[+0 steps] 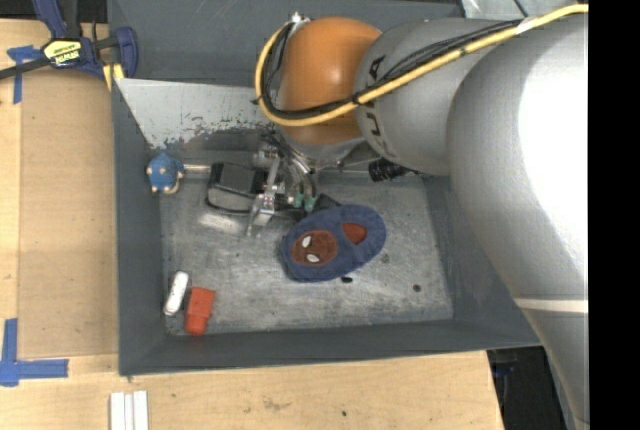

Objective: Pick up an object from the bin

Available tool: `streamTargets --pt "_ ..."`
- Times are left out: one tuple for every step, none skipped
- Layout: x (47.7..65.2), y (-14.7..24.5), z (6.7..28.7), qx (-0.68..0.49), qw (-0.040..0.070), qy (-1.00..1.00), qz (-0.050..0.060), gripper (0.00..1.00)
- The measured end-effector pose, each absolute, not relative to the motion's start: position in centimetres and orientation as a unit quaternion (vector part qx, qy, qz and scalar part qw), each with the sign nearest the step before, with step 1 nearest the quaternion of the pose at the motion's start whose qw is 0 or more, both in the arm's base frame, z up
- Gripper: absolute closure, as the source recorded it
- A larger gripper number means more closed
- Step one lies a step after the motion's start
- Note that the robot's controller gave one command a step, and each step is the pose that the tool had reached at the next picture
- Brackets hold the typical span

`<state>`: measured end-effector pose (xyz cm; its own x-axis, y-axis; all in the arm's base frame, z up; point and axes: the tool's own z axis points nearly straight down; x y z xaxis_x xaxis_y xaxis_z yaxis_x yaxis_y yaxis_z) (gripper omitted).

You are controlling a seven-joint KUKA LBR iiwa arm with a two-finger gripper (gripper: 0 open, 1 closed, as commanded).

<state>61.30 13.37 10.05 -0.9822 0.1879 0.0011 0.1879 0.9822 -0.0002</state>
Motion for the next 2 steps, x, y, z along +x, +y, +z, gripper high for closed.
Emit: streamTargets --pt "60.8 13.1 7.5 -0.118 -0.010 -0.993 -0.003 0.00" --pt "60.2 14.3 7.6 -0.095 -0.009 -0.995 0.000 0.00"
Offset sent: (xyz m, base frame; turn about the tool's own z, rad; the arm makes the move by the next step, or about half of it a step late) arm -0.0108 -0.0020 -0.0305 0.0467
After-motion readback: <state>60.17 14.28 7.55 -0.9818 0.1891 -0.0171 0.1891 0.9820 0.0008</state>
